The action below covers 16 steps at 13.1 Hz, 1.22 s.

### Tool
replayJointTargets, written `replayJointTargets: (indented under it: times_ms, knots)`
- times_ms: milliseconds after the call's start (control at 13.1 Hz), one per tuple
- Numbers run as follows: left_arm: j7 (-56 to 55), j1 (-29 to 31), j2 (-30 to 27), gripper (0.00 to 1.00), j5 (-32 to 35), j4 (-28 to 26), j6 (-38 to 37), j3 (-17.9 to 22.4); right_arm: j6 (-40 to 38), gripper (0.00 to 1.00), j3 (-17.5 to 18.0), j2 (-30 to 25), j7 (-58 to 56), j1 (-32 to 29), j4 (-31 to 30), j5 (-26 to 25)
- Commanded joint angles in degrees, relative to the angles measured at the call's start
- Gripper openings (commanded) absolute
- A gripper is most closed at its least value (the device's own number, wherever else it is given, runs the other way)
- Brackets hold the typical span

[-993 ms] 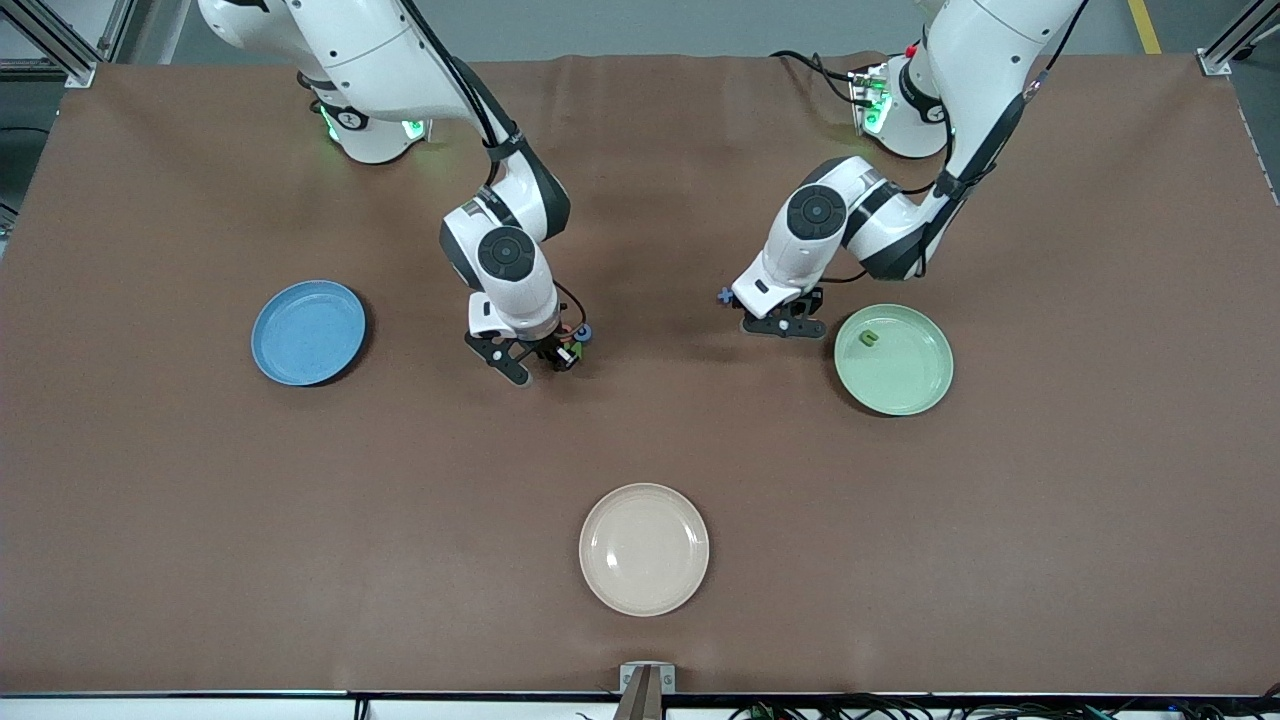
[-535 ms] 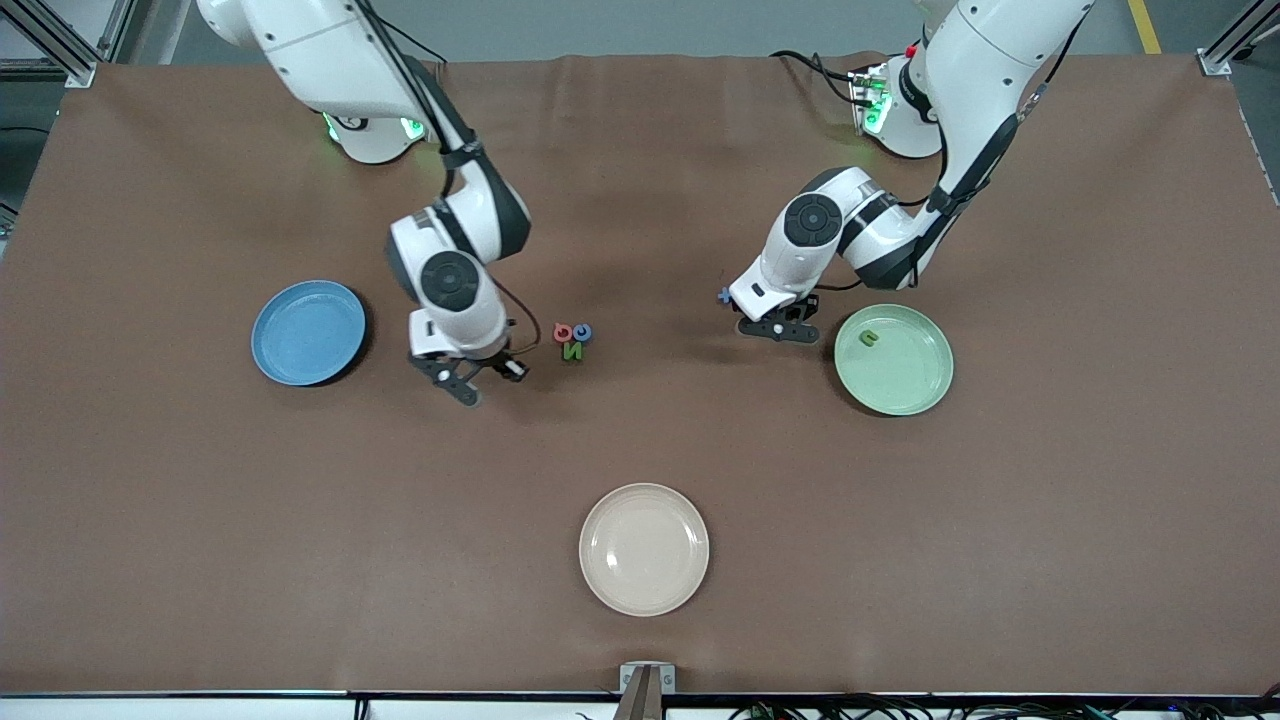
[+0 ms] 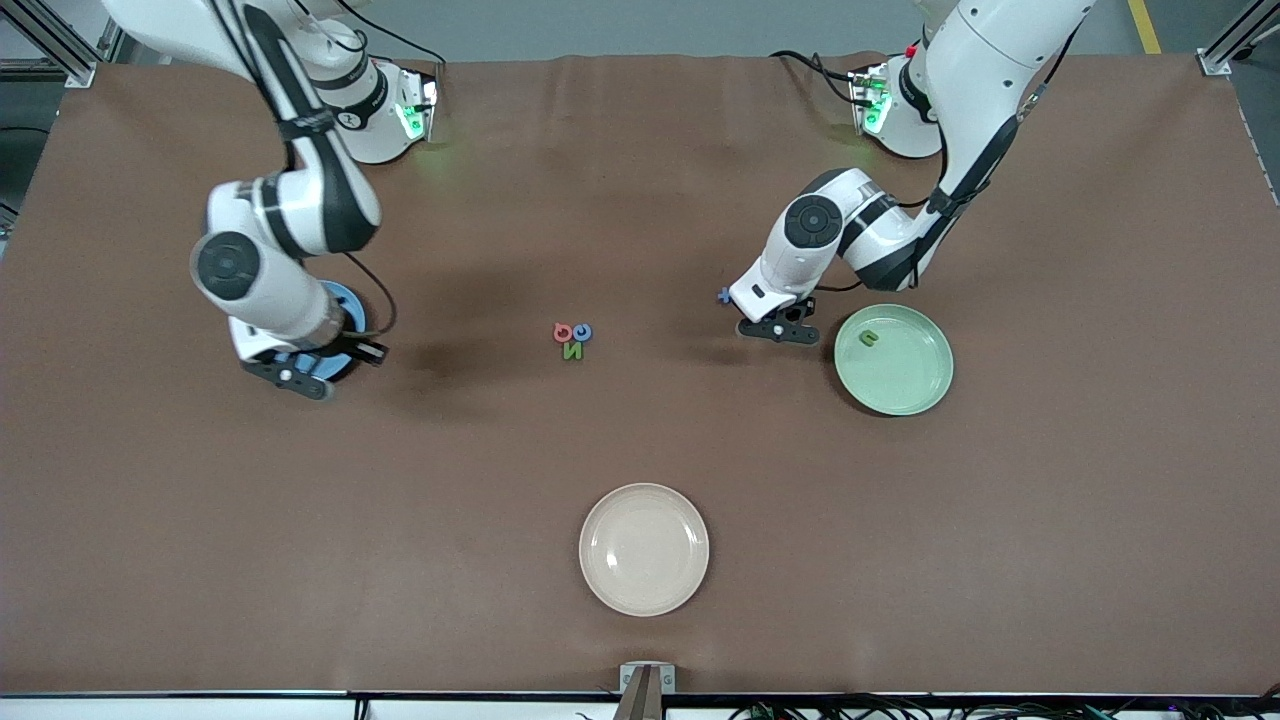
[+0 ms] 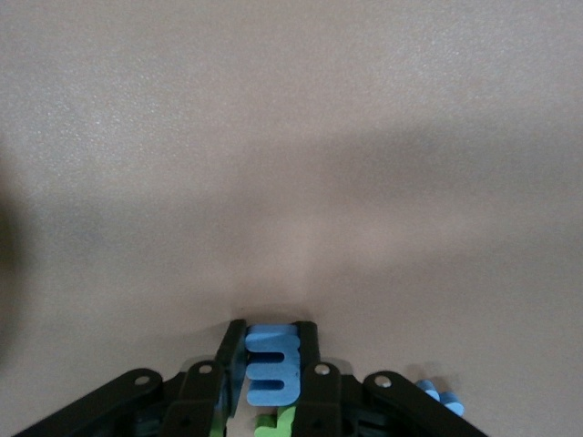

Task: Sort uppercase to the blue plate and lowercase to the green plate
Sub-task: 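Place the m on the green plate while the right gripper releases B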

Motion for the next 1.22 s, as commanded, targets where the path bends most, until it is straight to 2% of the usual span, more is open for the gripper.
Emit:
replayJointTargets:
  times_ms: [0, 153, 305, 535, 687, 764, 840, 916, 993, 1145]
  knots:
    - [0.1, 0.7, -0.5, 0.06, 1.1, 0.5, -0.1, -0.2, 7.7, 0.01, 1.3, -3.7, -11.1, -7.3, -8.6, -0.7]
    - [0.5, 2.2, -2.4, 0.05, 1.1, 0.5, -2.6, -0.4, 15.9, 0.01, 1.3, -3.2, -19.3, -12.0, -13.4, -0.7]
    - [3.8, 6.0, -4.8, 0.05, 0.6, 0.6, -6.8, -3.1, 18.7, 0.02, 1.3, -2.8, -22.8, -14.9, -15.6, -0.7]
    - [10.9, 20.4, -5.8, 0.05, 0.3, 1.4, -12.9, -13.9, 20.4, 0.03, 1.3, -1.4, -23.4, -15.8, -17.5, -0.6]
    - [16.4, 30.6, -5.7, 0.05, 0.3, 2.2, -16.8, -20.3, 21.0, 0.09, 1.4, -0.2, -23.3, -15.9, -17.9, -0.4]
    - [18.6, 33.6, -5.7, 0.05, 0.4, 2.2, -17.1, -21.3, 21.0, 0.17, 1.4, 0.0, -23.3, -15.9, -17.9, -0.1]
    - [20.4, 35.3, -5.6, 0.05, 0.6, 2.0, -17.1, -21.3, 21.0, 0.39, 1.4, 0.2, -23.2, -15.9, -17.9, 0.0]
    - [21.5, 36.9, -5.3, 0.05, 0.9, 1.7, -17.1, -21.2, 21.0, 0.77, 1.4, 0.3, -23.1, -15.9, -17.8, 0.1]
    - [22.9, 38.6, -5.1, 0.05, 1.1, 1.4, -17.1, -21.2, 21.0, 0.88, 1.4, 0.2, -22.8, -15.9, -17.8, 0.1]
    - [23.6, 40.9, -4.1, 0.05, 4.7, 0.9, -16.8, -21.1, 21.0, 0.90, 1.5, 0.2, -22.5, -15.8, -17.7, 0.2]
